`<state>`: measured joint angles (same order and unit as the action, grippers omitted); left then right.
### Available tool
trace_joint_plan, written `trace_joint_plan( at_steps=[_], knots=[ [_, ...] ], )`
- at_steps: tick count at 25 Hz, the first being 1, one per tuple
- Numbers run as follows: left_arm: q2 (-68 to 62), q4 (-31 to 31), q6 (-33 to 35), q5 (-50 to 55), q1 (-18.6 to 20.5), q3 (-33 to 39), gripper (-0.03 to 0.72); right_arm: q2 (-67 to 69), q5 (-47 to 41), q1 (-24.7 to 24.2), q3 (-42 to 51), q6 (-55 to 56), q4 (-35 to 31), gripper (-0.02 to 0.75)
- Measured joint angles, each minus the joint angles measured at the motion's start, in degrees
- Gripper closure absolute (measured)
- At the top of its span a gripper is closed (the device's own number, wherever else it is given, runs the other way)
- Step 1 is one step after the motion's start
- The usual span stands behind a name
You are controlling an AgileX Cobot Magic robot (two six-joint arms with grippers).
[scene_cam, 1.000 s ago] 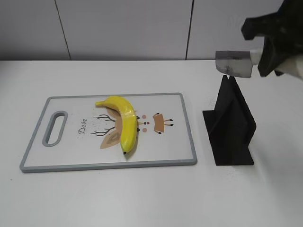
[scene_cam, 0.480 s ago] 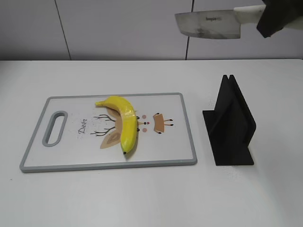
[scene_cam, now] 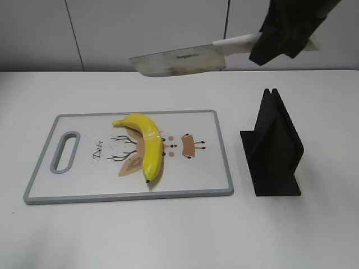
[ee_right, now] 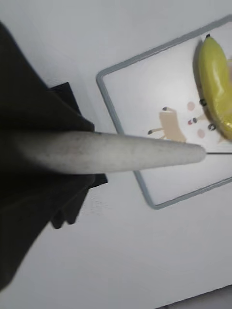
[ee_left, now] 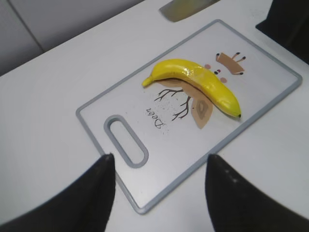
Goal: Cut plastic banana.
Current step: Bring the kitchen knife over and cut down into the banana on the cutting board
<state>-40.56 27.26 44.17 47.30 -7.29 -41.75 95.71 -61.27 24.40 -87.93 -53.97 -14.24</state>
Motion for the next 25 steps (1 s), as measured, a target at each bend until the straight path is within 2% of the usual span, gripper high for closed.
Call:
trace_joint_plan(
  at_steps=[3, 8, 11, 15, 18, 21, 25],
  knots=[
    [-8.87, 4.82, 10.61, -0.31, 0.0, -4.84, 0.136, 2.56, 1.75, 0.0, 0.0, -6.56, -5.14, 0.567],
    [-22.14, 16.47, 32.33, 2.38, -0.24, -11.55, 0.136, 6.27, 2.12, 0.0, 0.0, -15.5, -9.14, 0.567],
    [-29.4, 18.73, 39.42, 2.74, -2.15, -15.62, 0.136, 7.9, 1.92, 0.0, 0.0, -20.29, -10.93, 0.567],
    [-38.23, 18.37, 42.22, 4.19, -6.76, -21.73, 0.136, 9.26, 1.81, 0.0, 0.0, -26.05, -14.82, 0.567],
    [-44.02, 14.15, 42.58, 4.67, -9.9, -25.11, 0.136, 10.31, 1.76, 0.0, -0.39, -28.13, -17.21, 0.568],
    [-48.05, 10.54, 42.63, 3.9, -11.08, -26.51, 0.136, 11.49, 1.76, 0.0, -0.85, -28.47, -17.74, 0.568],
    [-50.87, 8.76, 42.65, 0.42, -11.14, -26.88, 0.136, 11.83, 1.75, -0.05, -0.98, -28.6, -17.9, 0.568]
  ],
)
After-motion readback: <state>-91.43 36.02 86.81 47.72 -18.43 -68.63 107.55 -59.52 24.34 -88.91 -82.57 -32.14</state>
